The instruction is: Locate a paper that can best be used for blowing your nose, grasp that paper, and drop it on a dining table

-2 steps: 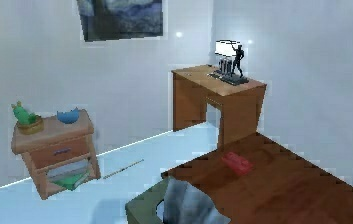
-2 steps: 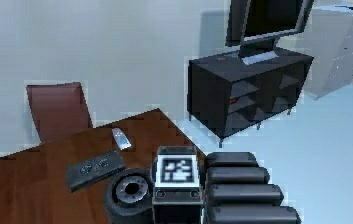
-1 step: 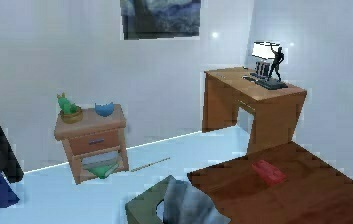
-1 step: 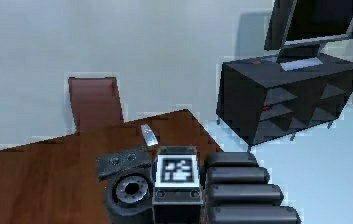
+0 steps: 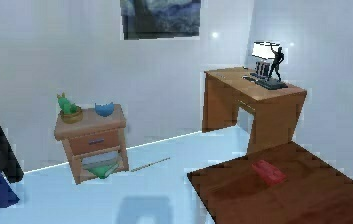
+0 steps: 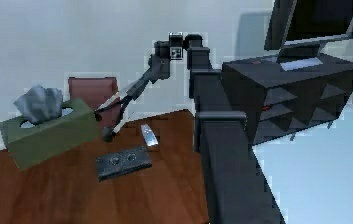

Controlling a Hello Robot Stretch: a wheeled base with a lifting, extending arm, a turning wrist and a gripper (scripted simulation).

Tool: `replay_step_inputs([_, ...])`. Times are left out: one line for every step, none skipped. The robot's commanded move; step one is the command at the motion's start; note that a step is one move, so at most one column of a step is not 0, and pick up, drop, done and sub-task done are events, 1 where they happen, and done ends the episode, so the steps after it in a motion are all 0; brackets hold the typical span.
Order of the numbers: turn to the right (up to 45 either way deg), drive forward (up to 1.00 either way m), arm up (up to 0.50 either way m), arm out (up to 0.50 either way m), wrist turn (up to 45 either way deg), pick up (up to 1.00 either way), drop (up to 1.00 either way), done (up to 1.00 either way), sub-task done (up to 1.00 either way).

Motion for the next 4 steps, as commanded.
replay_step_inputs([0.0,0.0,0.0,0.0,39.0,0.0,0.0,0.0,0.0])
replay_step_inputs([0.0,0.0,-0.14,0.0,0.0,0.0,0.0,0.0,0.0])
replay_step_inputs([0.0,0.0,-0.32,0.0,0.0,0.0,0.0,0.0,0.0])
replay_step_inputs([0.0,0.0,0.0,0.0,0.0,0.0,1.0,0.0,0.0])
